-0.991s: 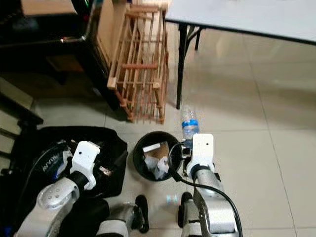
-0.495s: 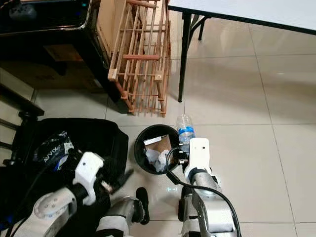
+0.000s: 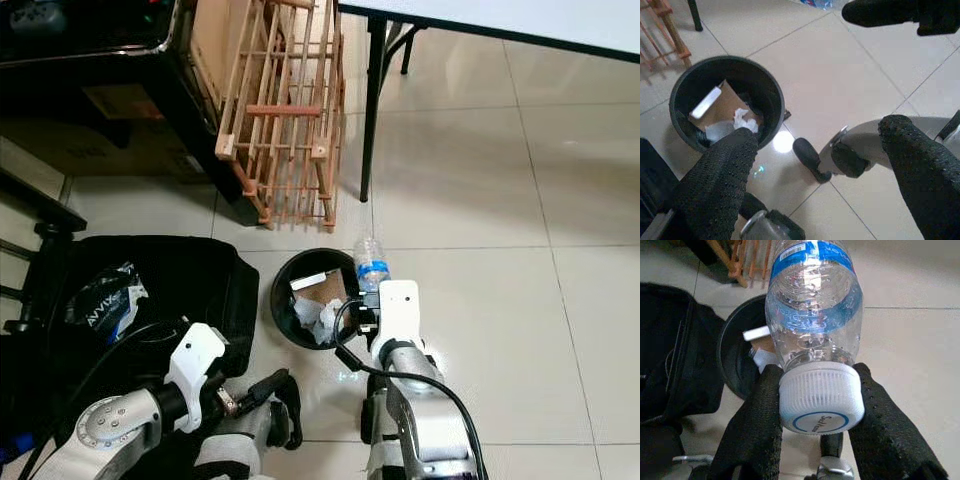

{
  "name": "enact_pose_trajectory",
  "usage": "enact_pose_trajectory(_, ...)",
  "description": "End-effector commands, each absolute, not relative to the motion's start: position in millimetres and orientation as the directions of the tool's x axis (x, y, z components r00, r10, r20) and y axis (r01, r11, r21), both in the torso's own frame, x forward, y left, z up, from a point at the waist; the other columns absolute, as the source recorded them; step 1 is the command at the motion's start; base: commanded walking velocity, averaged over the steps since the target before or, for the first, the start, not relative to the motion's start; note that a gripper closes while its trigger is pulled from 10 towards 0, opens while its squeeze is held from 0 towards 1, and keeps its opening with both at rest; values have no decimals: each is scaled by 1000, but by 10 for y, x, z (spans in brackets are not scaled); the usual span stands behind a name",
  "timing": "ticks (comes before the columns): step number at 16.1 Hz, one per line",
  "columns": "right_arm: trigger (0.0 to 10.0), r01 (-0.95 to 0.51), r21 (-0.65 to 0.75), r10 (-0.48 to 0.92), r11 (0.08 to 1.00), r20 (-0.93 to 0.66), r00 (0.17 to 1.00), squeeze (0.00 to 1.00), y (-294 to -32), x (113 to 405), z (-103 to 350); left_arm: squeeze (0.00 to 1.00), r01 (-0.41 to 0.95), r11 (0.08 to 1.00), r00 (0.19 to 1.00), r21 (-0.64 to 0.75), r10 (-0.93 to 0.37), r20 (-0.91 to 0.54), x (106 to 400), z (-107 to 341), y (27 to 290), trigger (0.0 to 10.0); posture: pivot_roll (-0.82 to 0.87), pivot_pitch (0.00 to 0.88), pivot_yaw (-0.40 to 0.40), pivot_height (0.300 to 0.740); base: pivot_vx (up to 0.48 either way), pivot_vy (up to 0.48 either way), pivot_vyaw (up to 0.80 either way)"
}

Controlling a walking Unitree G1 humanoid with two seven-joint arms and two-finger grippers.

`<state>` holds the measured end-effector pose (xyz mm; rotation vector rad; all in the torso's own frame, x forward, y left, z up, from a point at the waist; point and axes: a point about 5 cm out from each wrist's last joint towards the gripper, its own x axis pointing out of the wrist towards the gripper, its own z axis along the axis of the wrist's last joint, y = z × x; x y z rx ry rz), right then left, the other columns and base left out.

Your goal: Picking trash to rubbish bin

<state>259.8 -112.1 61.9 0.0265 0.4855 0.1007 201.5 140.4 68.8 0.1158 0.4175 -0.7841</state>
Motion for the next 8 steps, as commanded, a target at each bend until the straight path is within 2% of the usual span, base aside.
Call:
enact_pose_trajectory(1,10000,-112,61,127,992,-522,844,0,-1072,2527,498,0,711,700,609,-64,-659,-441,1946,611,1418,10000,67,412,87,740,0,0,0)
enact_pose_trajectory(8,10000,-145,137,199,980,-617,762,0,-873,2614,241,0,732,678,592,-70,-683,-428,1878,648,1333,10000,72,445,80,740,0,0,0)
